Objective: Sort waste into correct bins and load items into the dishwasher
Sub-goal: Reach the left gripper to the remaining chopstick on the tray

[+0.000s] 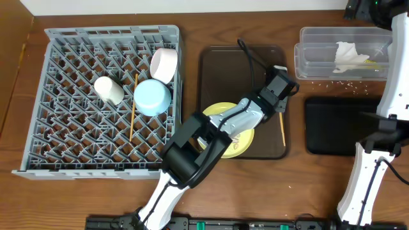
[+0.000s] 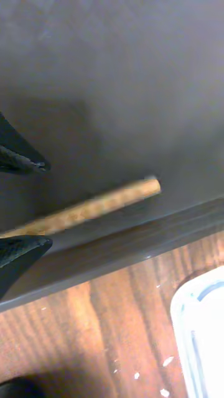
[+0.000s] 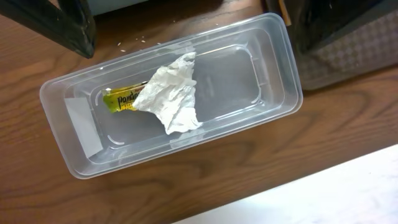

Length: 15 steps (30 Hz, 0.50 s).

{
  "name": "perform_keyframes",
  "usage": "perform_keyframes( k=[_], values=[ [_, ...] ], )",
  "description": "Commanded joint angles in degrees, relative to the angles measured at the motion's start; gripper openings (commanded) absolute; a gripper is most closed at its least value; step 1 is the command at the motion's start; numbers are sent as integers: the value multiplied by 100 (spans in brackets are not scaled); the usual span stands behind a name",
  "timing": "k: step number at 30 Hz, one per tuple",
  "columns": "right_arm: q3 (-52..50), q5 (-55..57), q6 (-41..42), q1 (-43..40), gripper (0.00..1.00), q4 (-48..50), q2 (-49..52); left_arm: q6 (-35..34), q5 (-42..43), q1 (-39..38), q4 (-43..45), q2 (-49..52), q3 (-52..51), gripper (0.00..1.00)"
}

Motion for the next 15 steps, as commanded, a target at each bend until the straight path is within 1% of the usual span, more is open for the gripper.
perform_keyframes(
  k=[1, 10, 11, 15],
  values=[
    [59, 37, -33, -7, 99, -11, -129, 76, -245, 17, 9, 291, -15, 33],
    [59, 37, -33, -7, 99, -11, -129, 92, -245, 17, 72, 363, -13, 33],
    [59, 35, -31, -7, 99, -11, -129, 92, -243, 13, 70, 361, -13, 33],
    [59, 35, -33, -7, 99, -11, -129, 92, -243, 9, 0, 361, -13, 24]
  ],
)
